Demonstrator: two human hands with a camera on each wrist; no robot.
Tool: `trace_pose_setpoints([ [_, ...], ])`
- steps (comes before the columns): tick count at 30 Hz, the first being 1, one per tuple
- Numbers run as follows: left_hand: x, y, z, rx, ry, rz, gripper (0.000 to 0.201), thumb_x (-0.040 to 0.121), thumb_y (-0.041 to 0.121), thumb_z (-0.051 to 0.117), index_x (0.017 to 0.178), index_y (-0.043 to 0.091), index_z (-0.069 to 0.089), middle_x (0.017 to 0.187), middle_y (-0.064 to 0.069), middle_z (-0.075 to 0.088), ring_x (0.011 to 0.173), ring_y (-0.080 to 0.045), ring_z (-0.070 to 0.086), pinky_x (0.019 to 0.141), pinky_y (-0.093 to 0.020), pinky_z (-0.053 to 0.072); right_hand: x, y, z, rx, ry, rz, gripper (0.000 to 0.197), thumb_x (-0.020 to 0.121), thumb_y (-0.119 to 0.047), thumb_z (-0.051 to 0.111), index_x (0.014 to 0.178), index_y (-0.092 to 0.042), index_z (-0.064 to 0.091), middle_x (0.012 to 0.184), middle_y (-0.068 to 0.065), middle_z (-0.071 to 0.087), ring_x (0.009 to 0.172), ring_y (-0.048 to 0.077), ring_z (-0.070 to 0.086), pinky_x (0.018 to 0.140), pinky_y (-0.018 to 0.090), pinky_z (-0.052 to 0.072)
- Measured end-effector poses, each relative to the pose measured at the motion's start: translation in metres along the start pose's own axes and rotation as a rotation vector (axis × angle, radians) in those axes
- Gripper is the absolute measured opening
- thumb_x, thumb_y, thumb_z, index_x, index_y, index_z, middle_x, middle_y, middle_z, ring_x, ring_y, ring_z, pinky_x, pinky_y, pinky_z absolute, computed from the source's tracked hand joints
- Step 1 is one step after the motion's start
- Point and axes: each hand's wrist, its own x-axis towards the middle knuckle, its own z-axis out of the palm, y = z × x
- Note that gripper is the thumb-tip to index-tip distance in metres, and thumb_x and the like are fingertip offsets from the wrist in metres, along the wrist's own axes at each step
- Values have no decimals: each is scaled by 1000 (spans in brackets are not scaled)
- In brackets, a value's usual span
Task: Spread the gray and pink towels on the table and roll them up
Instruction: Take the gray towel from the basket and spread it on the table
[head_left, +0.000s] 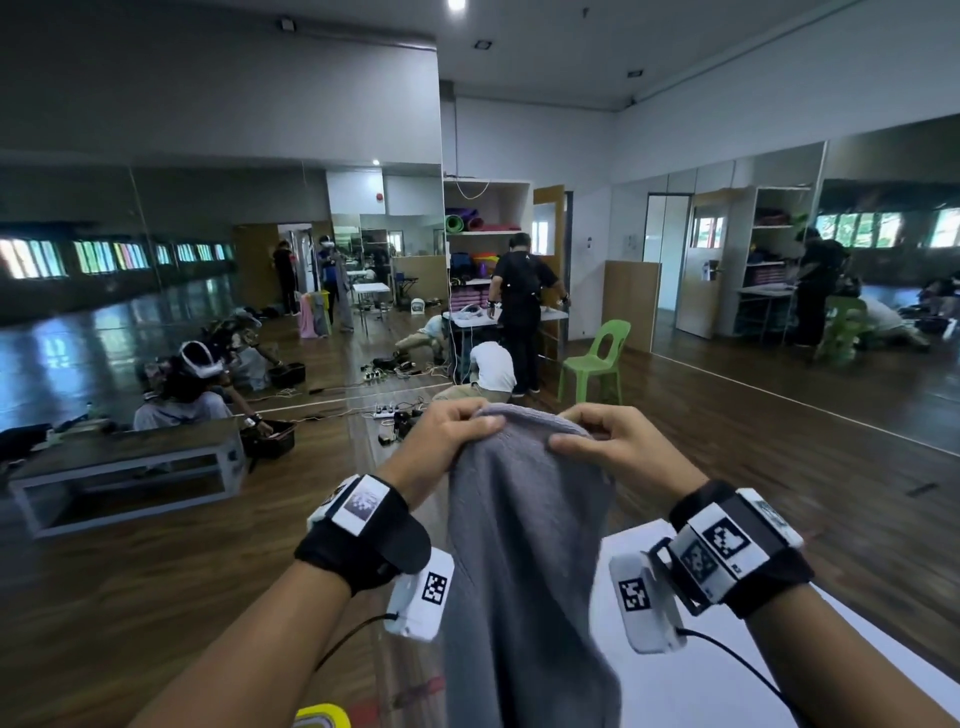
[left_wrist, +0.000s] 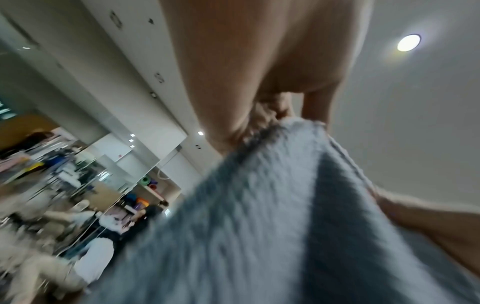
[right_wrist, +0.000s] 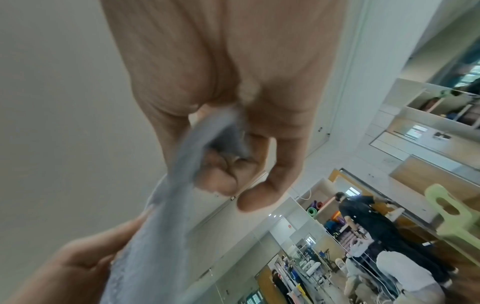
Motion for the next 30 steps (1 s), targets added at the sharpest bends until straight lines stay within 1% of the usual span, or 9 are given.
trace_pose_setpoints([
  [3, -7, 2, 12, 20, -63, -33, 12, 78, 23, 63, 86, 17, 69, 87, -4, 64, 82, -16, 59, 74, -30, 43, -4, 2, -5, 226, 46, -4, 19, 80, -3, 70, 97, -11, 66, 88, 7, 65, 82, 18, 60, 68, 28, 51],
  [6, -14, 1, 40, 93, -261, -10, 29, 90, 23, 60, 114, 9, 62, 107, -3, 66, 104, -20, 61, 90, -32, 48, -2, -11, 2, 397, 119, -72, 39, 69, -10, 74, 106, -10, 62, 90, 16, 65, 84, 26, 62, 77, 39, 52],
  [9, -15, -2, 43, 80, -115, 99, 23, 91, 15, 57, 110, 5, 65, 102, -7, 68, 95, -19, 63, 87, -32, 50, -10, -6, 15, 429, 191, -17, 44, 67, -13, 74, 110, -7, 63, 92, 11, 67, 88, 25, 65, 80, 36, 56],
  [12, -15, -6, 39, 47, 31, 113, 18, 93, 17, 56, 104, 9, 67, 97, -5, 70, 90, -18, 63, 84, -34, 50, -23, 6, 28, 592, 166, 145, 27, 78, -4, 68, 104, 3, 65, 89, 13, 70, 81, 24, 66, 68, 28, 56],
  [17, -12, 1, 43, 93, 6, 99, 32, 97, 27, 50, 101, -1, 65, 95, -15, 66, 86, -23, 62, 81, -36, 49, -16, 10, 33, 473, 253, 69, 18, 80, -11, 70, 93, 1, 71, 87, 13, 71, 81, 20, 65, 71, 29, 52],
  [23, 10, 31, 9, 143, 468, 155, 21, 95, 34, 52, 88, 21, 67, 79, 2, 63, 80, -17, 59, 75, -33, 49, -45, 49, 53, 339, 243, 111, 17, 87, -25, 67, 85, -10, 75, 84, 2, 71, 80, 12, 61, 76, 32, 46],
  [25, 6, 29, 11, 165, 391, 122, 29, 97, 37, 48, 86, 20, 67, 82, -1, 64, 81, -19, 58, 74, -31, 47, -43, 47, 51, 295, 297, 44, 15, 88, -19, 65, 84, -9, 75, 84, 1, 72, 81, 8, 59, 78, 29, 45],
  [28, -11, 2, 34, 314, -15, -55, 39, 88, 55, 53, 83, 19, 66, 90, -14, 64, 84, -19, 57, 78, -34, 43, -26, 29, 44, 214, 342, -57, 13, 89, -16, 64, 84, -8, 73, 86, -1, 73, 80, 5, 61, 75, 18, 46],
  [30, -16, -6, 36, 286, -88, -37, 29, 87, 35, 65, 83, 7, 66, 82, -10, 60, 79, -15, 53, 77, -32, 42, -21, 24, 43, 234, 354, -61, 13, 87, -17, 66, 83, -7, 71, 84, 2, 73, 79, 6, 62, 74, 18, 47],
])
